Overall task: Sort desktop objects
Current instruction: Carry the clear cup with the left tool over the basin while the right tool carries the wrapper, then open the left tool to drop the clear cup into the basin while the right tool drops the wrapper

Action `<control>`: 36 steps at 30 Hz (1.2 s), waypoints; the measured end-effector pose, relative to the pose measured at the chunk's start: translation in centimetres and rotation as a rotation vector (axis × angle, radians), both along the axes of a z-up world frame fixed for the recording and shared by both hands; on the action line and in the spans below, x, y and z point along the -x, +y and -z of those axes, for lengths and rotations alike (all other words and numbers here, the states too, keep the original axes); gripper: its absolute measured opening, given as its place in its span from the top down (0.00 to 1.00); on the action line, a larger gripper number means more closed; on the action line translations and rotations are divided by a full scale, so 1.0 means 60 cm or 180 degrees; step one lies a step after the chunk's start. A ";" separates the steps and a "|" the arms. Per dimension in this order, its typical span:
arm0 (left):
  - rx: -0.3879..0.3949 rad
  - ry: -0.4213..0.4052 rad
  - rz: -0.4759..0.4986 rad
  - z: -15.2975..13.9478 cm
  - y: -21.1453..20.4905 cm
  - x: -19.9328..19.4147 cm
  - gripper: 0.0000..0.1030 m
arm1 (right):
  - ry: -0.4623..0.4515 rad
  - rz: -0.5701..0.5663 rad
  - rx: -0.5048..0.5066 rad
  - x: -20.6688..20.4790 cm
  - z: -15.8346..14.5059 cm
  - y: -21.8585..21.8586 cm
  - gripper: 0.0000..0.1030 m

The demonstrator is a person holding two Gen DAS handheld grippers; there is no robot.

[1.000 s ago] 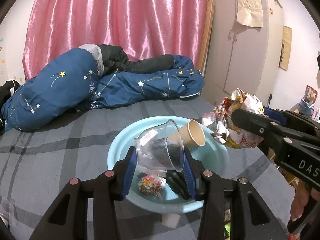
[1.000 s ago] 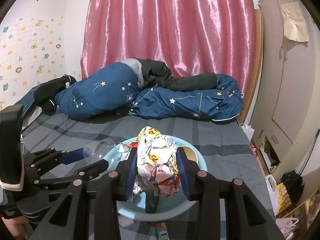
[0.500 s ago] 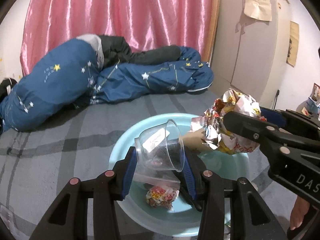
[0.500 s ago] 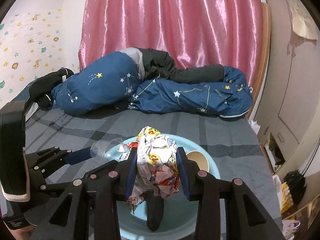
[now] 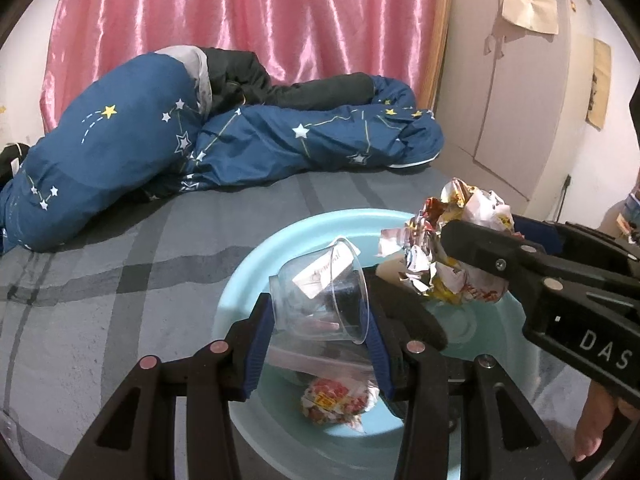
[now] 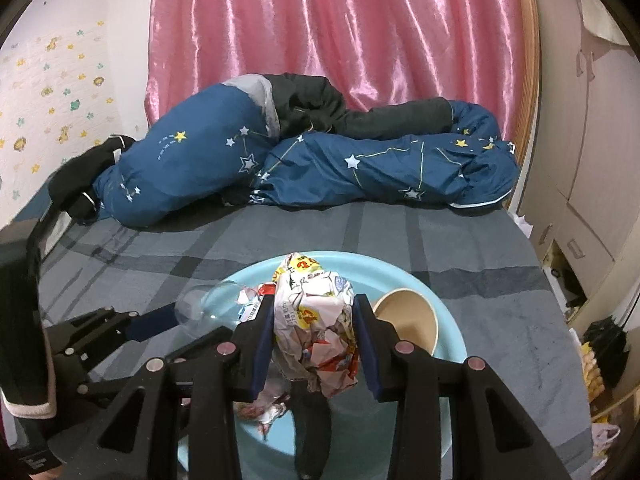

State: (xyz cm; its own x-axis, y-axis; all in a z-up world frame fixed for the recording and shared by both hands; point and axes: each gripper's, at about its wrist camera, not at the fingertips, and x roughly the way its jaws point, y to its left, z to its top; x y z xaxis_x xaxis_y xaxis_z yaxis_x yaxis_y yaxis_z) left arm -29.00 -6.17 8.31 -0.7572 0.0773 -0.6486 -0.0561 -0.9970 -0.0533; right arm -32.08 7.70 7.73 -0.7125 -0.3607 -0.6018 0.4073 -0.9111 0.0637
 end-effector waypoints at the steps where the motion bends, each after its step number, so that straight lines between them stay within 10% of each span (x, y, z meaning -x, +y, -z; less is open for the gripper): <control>1: 0.0004 0.0001 0.0007 0.001 0.002 0.001 0.53 | 0.0018 0.0006 -0.0034 0.001 0.002 -0.003 0.61; 15: 0.0081 0.0003 0.0053 0.007 0.023 0.005 0.51 | -0.0028 -0.0065 -0.0052 0.019 0.019 -0.009 0.59; 19: 0.0049 0.0016 0.0066 0.007 0.023 0.001 0.00 | -0.0031 -0.0020 -0.0030 0.018 0.015 -0.006 0.26; 22: 0.0108 -0.0026 0.0004 0.009 0.021 0.001 0.00 | -0.0002 0.0099 -0.0029 0.017 0.010 0.002 0.00; 36: 0.0070 -0.0057 -0.0095 -0.013 0.013 -0.049 0.00 | 0.0010 0.0169 -0.0008 -0.021 -0.032 0.029 0.00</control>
